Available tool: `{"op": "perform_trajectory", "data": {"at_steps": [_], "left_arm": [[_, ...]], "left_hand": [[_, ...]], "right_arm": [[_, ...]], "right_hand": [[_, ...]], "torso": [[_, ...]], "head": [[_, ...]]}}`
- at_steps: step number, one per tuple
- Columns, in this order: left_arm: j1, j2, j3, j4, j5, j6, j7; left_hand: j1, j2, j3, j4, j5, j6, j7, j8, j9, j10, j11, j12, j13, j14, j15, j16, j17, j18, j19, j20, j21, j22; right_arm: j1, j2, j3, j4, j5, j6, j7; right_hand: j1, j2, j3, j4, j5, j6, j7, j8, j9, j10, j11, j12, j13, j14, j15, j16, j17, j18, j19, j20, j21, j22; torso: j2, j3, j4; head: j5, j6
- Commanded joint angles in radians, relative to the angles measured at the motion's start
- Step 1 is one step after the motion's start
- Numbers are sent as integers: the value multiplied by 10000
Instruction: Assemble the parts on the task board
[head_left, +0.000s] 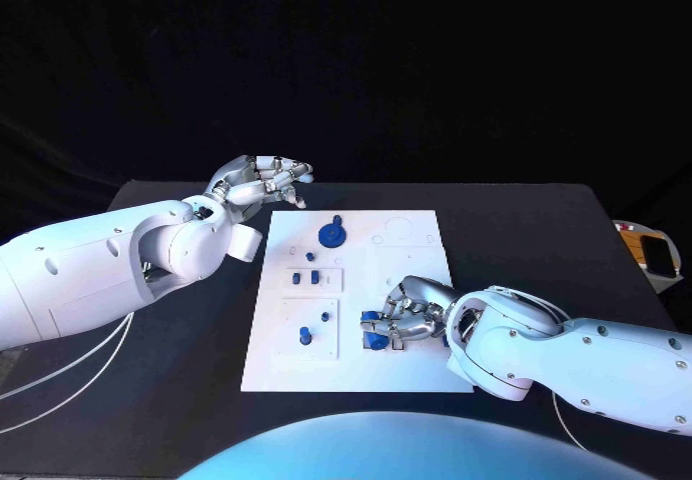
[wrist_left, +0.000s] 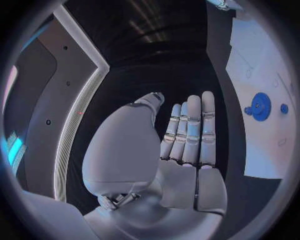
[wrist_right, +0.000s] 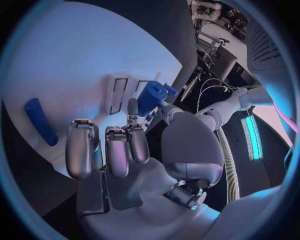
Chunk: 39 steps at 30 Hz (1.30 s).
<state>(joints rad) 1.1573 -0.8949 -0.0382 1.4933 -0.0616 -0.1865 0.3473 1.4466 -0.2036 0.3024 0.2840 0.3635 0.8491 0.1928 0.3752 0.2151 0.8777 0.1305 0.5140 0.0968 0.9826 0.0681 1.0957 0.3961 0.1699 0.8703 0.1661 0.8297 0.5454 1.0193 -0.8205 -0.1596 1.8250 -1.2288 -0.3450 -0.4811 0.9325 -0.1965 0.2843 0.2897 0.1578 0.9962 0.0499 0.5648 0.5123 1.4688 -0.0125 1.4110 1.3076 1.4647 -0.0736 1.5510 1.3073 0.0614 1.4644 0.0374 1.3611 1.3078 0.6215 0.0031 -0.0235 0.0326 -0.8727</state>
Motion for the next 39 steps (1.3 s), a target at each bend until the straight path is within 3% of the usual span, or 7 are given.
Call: {"op": "perform_trajectory", "data": {"at_steps": [1, 7, 13, 20, 27, 34, 39], "left_arm": [[5, 7, 7, 30, 18, 175, 25], [5, 1, 7, 28, 18, 172, 12], [5, -9, 6, 28, 17, 163, 0], [5, -23, 3, 21, 17, 163, -17], [5, -26, 0, 15, 17, 173, -21], [5, -43, -5, 17, 17, 175, -27], [5, -39, -8, 20, 17, 182, -29]], "left_hand": [[84, 16, 20, -30, 32, -42, -3, -15, -9, -12, 50, -3, -12, -21, 3, 27, -11, 127, 71, 27, -47, -16], [118, 15, 27, -44, 32, -43, -3, -15, -11, -14, 51, -5, -15, -29, 4, 24, -13, 128, 74, 26, -52, -19], [124, 14, 28, -45, 31, -45, 0, -15, -12, -15, 52, -6, -16, -34, 5, 22, -14, 127, 72, 27, -55, -20], [130, 11, 27, -45, 31, -50, 6, -19, -15, -14, 55, -6, -18, -44, 7, 17, -15, 125, 68, 28, -60, -22], [130, 11, 27, -45, 31, -50, 6, -19, -15, -14, 55, -6, -18, -44, 7, 17, -15, 125, 68, 28, -60, -22], [135, 17, 30, -41, 31, -52, 12, -20, -17, -12, 59, -5, -19, -59, 12, 12, -17, 123, 62, 30, -68, -25], [135, 17, 30, -41, 31, -52, 12, -20, -17, -12, 59, -5, -19, -59, 12, 12, -17, 123, 62, 30, -68, -25]], "right_arm": [[-10, 23, -2, -17, -301, 125, 16], [-15, -23, -2, 47, -501, 33, 61], [-22, -255, -2, 267, -631, -54, 236], [14, -677, 3, 652, -672, -74, 605], [51, -992, 9, 948, -575, 95, 985], [58, -1090, 10, 954, -529, 422, 1095], [61, -996, 10, 780, -603, 484, 1052]], "right_hand": [[-219, 8, -440, 25, -320, -75, 15, 79, 48, 97, -72, -8, 1131, 933, -56, 31, 1974, -150, 205, -60, -42, 1841], [-262, 233, -1097, 21, -486, -132, 23, 115, 103, 83, -64, -46, 1124, 935, -51, 31, 1983, -149, 206, -54, -65, 1850], [213, 447, -1370, -14, -185, -152, 17, 142, 141, 105, -69, -29, 1162, 942, -54, 38, 2017, -154, 223, -55, -51, 1872], [964, 513, -1529, -60, 27, -157, 6, 155, 164, 147, -79, 22, 1229, 960, -61, 61, 2109, -175, 269, -61, 37, 1922], [1165, 501, -1590, -71, 72, -134, -6, 170, 174, 185, -88, 80, 1285, 970, -68, 74, 2158, -187, 292, -65, 89, 1946], [1793, 589, -1623, -134, -25, -142, -14, 155, 171, 197, -98, 85, 1307, 971, -77, 76, 2169, -191, 304, -76, 102, 1968], [2236, 794, -1522, -122, -376, -122, -14, 128, 150, 216, -99, 107, 1341, 968, -76, 72, 2156, -190, 303, -74, 87, 1977]], "torso": [[-5, 3, -5], [-14, 9, -15], [-12, 12, -11], [-16, 5, -19], [-15, 6, -10], [-9, 6, -14], [-12, 4, -14]], "head": [[-2, 1], [4, 1], [33, 1], [52, 1], [58, 1], [56, 1], [44, 1]]}}
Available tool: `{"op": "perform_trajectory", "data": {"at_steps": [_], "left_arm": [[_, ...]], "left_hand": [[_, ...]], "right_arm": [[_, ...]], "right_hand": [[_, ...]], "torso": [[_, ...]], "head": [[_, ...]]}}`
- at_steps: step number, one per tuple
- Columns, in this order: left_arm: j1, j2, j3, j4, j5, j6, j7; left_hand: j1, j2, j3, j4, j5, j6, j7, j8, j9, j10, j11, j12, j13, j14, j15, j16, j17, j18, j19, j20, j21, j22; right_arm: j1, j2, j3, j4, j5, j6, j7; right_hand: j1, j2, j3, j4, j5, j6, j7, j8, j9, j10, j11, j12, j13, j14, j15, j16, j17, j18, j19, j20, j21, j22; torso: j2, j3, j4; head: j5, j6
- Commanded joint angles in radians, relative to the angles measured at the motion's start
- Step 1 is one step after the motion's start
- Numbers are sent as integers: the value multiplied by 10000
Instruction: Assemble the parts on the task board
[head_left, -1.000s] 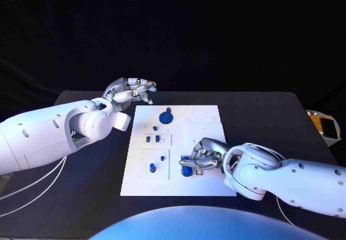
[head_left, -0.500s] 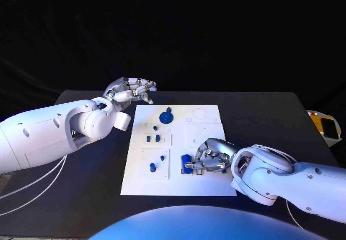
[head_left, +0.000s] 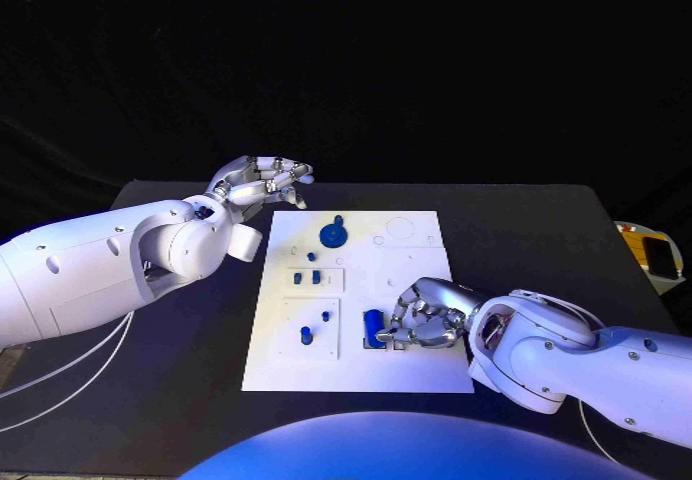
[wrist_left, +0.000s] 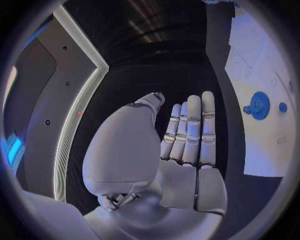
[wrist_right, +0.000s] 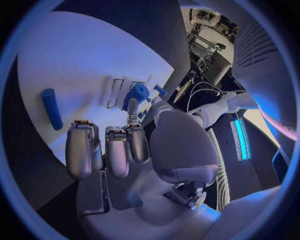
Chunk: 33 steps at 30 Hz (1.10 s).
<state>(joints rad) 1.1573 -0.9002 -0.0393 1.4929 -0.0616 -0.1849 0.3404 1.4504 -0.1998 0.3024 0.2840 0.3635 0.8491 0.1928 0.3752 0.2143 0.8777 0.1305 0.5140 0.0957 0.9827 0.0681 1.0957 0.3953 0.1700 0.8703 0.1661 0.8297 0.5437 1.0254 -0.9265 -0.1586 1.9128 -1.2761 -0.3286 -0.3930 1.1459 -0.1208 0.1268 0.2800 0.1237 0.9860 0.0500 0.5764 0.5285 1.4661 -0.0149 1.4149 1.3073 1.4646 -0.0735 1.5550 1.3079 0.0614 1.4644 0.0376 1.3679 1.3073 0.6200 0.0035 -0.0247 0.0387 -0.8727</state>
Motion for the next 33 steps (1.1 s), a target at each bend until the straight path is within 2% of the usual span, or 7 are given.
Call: {"op": "perform_trajectory", "data": {"at_steps": [1, 8, 16, 31, 33], "left_arm": [[5, 15, 4, 25, 17, 167, 41], [4, 20, 2, 30, 17, 184, 36], [4, 24, 1, 54, 24, 238, 7], [4, -2, -1, 58, 26, 286, -16], [4, -2, -1, 56, 26, 289, -17]], "left_hand": [[97, -21, 30, -41, 31, -52, 12, -20, -9, -12, 59, -5, -8, -59, 12, 12, -9, 122, 62, 30, -68, -9], [97, -21, 30, -41, 31, -52, 12, -20, -9, -12, 59, -5, -8, -59, 12, 12, -9, 122, 62, 30, -68, -9], [97, 6, 38, -24, 33, -42, 17, -15, -9, -6, 65, -4, -11, -79, 20, 6, -11, 120, 53, 34, -81, -14], [97, 10, 38, -19, 32, -37, 17, -12, -10, -5, 67, -4, -13, -87, 23, 4, -12, 119, 49, 36, -87, -17], [104, 11, 40, -20, 33, -35, 16, -10, -10, -5, 67, -4, -14, -92, 24, 4, -13, 119, 47, 37, -90, -18]], "right_arm": [[1, 87, 0, -140, -148, 318, 162], [4, 392, -1, -540, -291, 339, 96], [-23, 803, -11, -798, -431, 441, 57], [-44, 852, -19, -910, -905, 511, -115], [-45, 871, -19, -923, -1071, 418, -192]], "right_hand": [[127, 55, 63, -23, -34, -14, -17, 13, -12, 247, -75, 76, 1351, 969, -77, 32, 2149, -190, 303, -77, 17, 1982], [296, 145, 138, -31, 21, 15, -32, 14, -17, 264, -88, 99, 1375, 972, -85, 36, 2168, -196, 316, -81, 42, 1996], [565, 205, 249, -85, 10, 19, -53, -2, -28, 270, -106, 101, 1385, 967, -101, 29, 2141, -188, 306, -93, 5, 1992], [1357, 26, 443, -366, -390, 60, -87, -56, -76, 298, -138, 141, 1441, 964, -129, 22, 2128, -185, 301, -117, -30, 2003], [1549, 72, 563, -433, -647, 86, -101, -77, -97, 307, -152, 150, 1454, 964, -142, 22, 2129, -184, 301, -129, -38, 2007]], "torso": [[4, 0, -4], [19, 11, 16], [13, 0, 15], [4, 0, -3], [5, 2, -4]], "head": [[-14, 1], [-9, 1], [-16, 1], [-41, 1], [-49, 1]]}}
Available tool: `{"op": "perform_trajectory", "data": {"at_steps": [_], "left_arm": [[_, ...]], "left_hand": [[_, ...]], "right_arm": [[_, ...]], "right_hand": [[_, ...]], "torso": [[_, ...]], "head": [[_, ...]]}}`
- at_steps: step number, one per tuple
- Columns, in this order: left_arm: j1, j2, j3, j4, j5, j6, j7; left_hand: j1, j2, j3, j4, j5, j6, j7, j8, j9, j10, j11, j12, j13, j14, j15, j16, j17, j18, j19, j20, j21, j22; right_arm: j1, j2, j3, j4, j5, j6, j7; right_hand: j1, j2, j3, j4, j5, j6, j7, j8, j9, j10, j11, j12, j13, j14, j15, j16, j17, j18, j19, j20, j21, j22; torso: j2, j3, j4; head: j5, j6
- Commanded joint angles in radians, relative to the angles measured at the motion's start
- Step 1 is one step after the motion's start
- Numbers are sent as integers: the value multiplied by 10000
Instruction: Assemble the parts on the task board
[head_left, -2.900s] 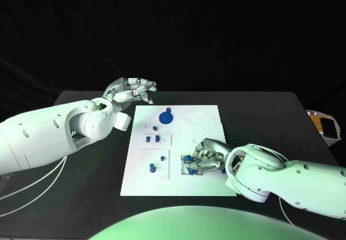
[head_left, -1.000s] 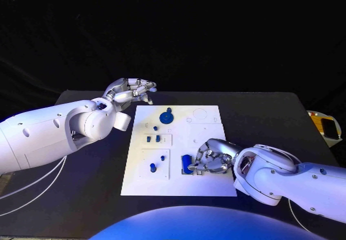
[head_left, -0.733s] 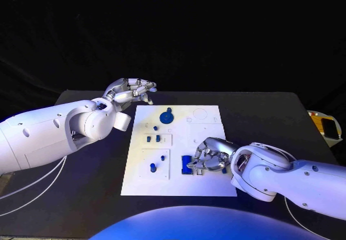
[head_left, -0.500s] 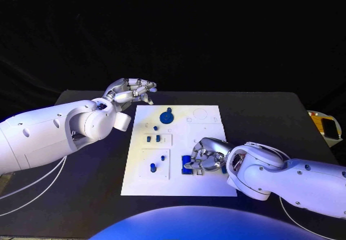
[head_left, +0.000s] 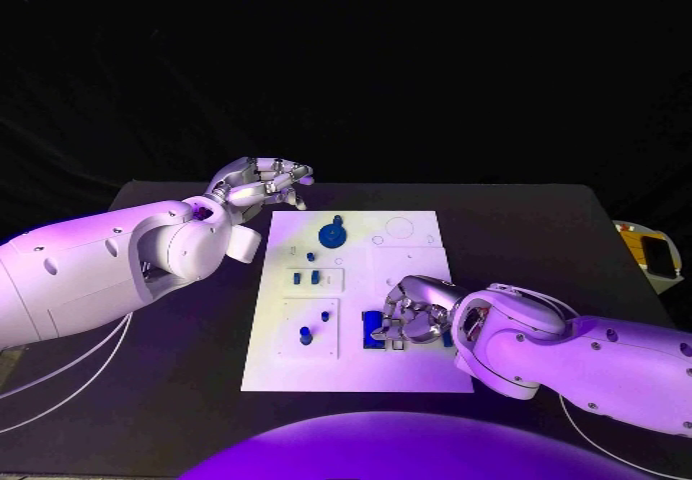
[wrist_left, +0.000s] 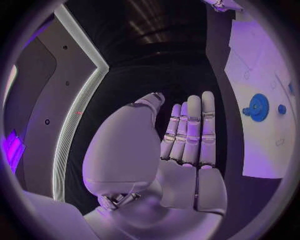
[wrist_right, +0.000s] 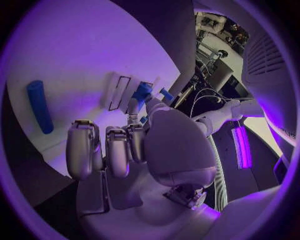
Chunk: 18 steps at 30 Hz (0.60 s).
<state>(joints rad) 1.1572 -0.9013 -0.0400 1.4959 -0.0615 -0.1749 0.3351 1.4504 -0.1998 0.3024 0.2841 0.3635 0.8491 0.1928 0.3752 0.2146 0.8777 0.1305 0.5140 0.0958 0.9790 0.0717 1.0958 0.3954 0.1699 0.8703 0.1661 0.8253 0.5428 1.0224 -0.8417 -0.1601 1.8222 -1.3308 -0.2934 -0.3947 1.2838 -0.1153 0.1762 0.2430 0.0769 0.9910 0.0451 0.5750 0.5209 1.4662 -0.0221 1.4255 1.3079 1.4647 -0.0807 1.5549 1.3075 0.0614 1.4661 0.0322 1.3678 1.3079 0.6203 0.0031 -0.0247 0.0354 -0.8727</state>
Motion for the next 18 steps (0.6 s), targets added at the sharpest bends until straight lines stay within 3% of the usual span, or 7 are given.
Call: {"op": "perform_trajectory", "data": {"at_steps": [1, 7, 11, 18], "left_arm": [[4, 10, 6, 25, 26, 190, 36], [4, 14, 5, 18, 26, 192, 37], [4, 12, 5, 17, 26, 192, 37], [3, -1, 5, 17, 27, 189, 36]], "left_hand": [[104, 11, 40, -20, 33, -34, 16, -10, -12, -5, 67, -4, -16, -55, -13, 3, -14, 120, 47, 37, -47, -10], [104, 11, 40, -20, 33, -34, 16, -10, -12, -5, 67, -4, -16, -55, -13, 3, -14, 120, 47, 37, -47, -10], [104, 11, 40, -20, 33, -34, 16, -10, -12, -5, 67, -4, -16, -55, -13, 3, -14, 120, 47, 37, -47, -10], [118, 19, 45, -22, 34, -30, 15, -8, -13, -3, 67, -4, -18, -64, -12, 2, -15, 120, 44, 39, -53, -13]], "right_arm": [[-15, 34, -5, -25, -614, 3, -222], [-16, 90, -3, -83, -1051, -454, -408], [-16, 55, -1, -71, -982, -633, -414], [-9, -230, 17, 149, -473, -875, -240]], "right_hand": [[279, 51, 151, -107, -253, 54, -69, -69, -30, 321, -93, 68, 1470, 962, -79, 20, 2125, -183, 284, -81, -40, 2002], [420, 205, 373, -127, -262, 113, -93, -83, -51, 359, -120, 123, 1520, 960, -105, 16, 2114, -182, 284, -105, -52, 2005], [96, 297, 407, 152, -246, 149, -73, -84, -57, 371, -103, 128, 1530, 961, -94, 16, 2119, -183, 289, -108, -58, 2011], [-206, 215, 354, 388, -220, 139, -49, -72, -43, 356, -83, 87, 1504, 954, -81, 4, 2081, -174, 277, -97, -110, 2004]], "torso": [[3, 8, -1], [5, 8, 6], [6, 6, 5], [1, 4, -3]], "head": [[-21, 1], [-38, 1], [-25, 1], [-18, 1]]}}
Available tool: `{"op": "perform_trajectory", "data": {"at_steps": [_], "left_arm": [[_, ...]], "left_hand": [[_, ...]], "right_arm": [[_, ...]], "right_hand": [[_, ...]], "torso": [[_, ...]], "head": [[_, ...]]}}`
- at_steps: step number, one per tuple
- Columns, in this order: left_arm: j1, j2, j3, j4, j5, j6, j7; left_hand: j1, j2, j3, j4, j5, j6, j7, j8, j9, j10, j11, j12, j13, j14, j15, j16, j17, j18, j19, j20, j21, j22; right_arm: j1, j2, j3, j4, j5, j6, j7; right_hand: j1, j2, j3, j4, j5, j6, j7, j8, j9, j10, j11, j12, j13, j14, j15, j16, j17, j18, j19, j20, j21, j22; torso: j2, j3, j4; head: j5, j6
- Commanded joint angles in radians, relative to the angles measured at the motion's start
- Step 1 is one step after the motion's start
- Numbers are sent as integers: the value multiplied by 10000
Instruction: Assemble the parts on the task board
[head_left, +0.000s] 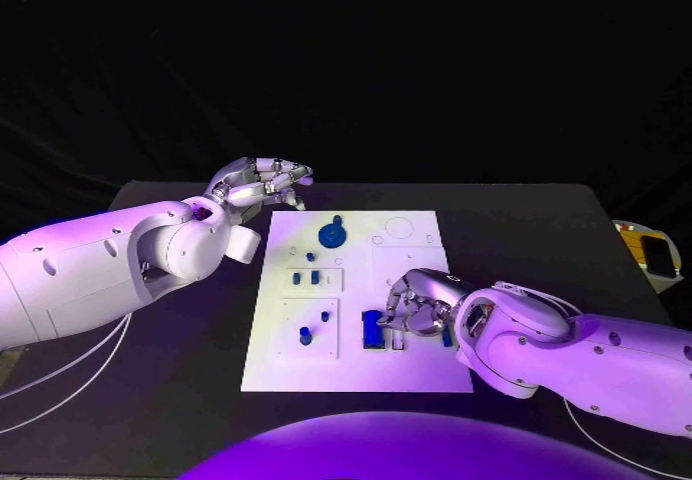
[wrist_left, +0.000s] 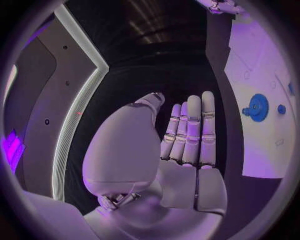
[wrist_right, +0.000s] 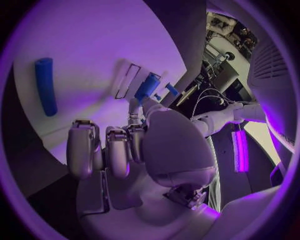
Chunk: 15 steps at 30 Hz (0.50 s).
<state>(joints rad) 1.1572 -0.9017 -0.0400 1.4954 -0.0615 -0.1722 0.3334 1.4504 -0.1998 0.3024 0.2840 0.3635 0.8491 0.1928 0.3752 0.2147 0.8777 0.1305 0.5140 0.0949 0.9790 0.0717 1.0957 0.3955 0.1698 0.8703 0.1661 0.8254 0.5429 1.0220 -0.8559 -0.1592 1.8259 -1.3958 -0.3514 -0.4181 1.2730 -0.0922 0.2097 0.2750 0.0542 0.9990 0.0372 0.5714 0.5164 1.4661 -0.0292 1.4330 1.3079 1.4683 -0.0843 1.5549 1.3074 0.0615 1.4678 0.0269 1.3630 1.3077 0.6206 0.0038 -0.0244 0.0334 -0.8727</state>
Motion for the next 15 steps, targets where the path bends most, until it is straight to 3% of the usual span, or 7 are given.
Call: {"op": "perform_trajectory", "data": {"at_steps": [1, 8, 15], "left_arm": [[4, 0, 5, 22, 27, 161, 52], [3, -6, 5, 19, 27, 156, 49], [3, -51, 3, 46, 27, 145, 51]], "left_hand": [[118, 19, 45, -22, 34, -30, 15, -8, -14, -3, 67, -4, -9, -65, -12, 3, -16, 120, 44, 39, -53, -14], [118, 19, 45, -22, 34, -30, 15, -8, -14, -3, 67, -4, -9, -65, -12, 3, -16, 120, 44, 39, -53, -14], [120, 21, 44, -16, 32, -32, 19, -8, -16, -3, 69, -5, -12, -74, -10, 3, -16, 120, 41, 41, -61, -17]], "right_arm": [[-1, -154, 12, 171, 278, -357, 43], [102, -739, 39, 475, 636, -866, 264], [224, -1489, 45, 403, 570, -773, 207]], "right_hand": [[-138, -50, 1, 88, 12, 50, 37, -37, 4, 347, -7, -8, 1489, 916, -41, 1, 2071, -170, 251, -41, -87, 2001], [-337, -249, -116, 114, 39, -173, 130, -121, 35, 279, 68, -123, 1409, 904, 15, -17, 2014, -151, 212, -2, -204, 1976], [-334, -407, -168, 99, 40, -405, 249, -280, 50, 195, 169, -258, 1312, 890, 97, -40, 1947, -139, 182, 60, -289, 1959]], "torso": [[-3, -4, -7], [-13, -8, -10], [-22, -19, -26]], "head": [[1, 1], [-59, 1], [-134, 1]]}}
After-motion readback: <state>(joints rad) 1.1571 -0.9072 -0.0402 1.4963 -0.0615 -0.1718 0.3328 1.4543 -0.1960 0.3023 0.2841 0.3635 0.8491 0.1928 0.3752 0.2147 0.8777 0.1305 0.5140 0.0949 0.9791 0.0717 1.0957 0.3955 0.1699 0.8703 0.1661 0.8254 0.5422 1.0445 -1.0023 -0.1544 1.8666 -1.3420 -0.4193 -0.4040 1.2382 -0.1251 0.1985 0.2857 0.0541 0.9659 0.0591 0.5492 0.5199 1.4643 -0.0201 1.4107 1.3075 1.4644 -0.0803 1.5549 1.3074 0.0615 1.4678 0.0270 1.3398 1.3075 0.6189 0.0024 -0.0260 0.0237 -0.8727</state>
